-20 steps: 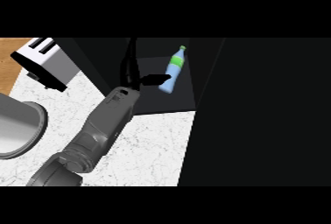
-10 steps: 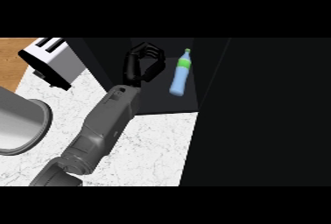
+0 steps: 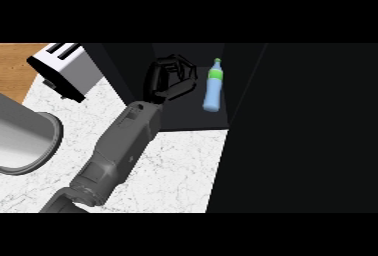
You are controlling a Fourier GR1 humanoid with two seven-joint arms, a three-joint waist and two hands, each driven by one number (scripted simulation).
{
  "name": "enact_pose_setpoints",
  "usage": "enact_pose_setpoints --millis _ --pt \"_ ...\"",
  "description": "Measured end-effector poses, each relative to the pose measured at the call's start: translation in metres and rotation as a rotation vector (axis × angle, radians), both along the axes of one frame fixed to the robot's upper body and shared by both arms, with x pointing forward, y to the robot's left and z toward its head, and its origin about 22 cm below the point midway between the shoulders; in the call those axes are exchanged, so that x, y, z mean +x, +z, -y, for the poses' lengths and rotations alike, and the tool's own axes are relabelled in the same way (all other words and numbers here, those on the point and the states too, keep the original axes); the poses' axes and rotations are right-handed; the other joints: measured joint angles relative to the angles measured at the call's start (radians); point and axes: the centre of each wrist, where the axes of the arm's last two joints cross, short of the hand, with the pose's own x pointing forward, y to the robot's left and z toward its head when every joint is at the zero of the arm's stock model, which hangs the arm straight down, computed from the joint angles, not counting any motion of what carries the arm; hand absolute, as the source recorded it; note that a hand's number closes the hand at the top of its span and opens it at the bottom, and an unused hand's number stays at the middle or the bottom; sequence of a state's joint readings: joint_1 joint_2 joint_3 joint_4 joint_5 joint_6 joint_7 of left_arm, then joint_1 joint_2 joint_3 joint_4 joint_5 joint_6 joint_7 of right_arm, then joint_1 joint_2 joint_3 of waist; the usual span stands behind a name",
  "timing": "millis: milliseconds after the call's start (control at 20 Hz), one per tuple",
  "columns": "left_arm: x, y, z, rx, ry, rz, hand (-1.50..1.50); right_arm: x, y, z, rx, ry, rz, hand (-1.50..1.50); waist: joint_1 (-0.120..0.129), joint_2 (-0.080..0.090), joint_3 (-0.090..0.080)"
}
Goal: Pick up the bottled water, place it into the cabinet and close the cabinet
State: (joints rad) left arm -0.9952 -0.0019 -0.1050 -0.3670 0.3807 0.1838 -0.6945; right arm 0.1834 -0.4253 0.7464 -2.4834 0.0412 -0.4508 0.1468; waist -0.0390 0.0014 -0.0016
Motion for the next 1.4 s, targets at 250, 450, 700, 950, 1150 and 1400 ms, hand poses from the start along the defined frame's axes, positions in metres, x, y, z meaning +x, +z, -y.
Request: enact_pose_setpoints --millis 250,450,700,950,1150,1400 --pt "-0.014 -0.008 -0.001 -0.09 -0.117 -0.035 1.5 0.002 0.001 0.006 -0.027 -0.033 0.006 -1.5 0.033 -0.011 0.0" --pt "-0.031 -0.01 0.001 -0.144 -0.162 -0.04 1.5 0.003 0.001 0.007 -0.041 -0.041 0.006 -1.5 0.047 -0.015 0.001" --pt "-0.064 -0.018 -0.004 -0.215 -0.181 -0.046 1.5 0.001 -0.001 0.009 -0.065 -0.034 0.001 -1.5 0.066 -0.023 0.002" --pt "-0.108 -0.028 -0.037 -0.257 -0.152 -0.06 1.5 0.0 0.0 0.01 -0.115 0.014 0.0 1.5 0.077 -0.023 0.002" --pt "-0.147 -0.028 -0.06 -0.28 -0.143 -0.067 1.5 -0.002 0.001 0.004 -0.156 0.12 -0.008 1.5 0.08 -0.02 0.001" --pt "-0.192 -0.021 -0.09 -0.282 -0.112 -0.057 1.5 -0.001 0.005 0.0 -0.203 0.201 -0.007 1.5 0.082 -0.016 0.0"
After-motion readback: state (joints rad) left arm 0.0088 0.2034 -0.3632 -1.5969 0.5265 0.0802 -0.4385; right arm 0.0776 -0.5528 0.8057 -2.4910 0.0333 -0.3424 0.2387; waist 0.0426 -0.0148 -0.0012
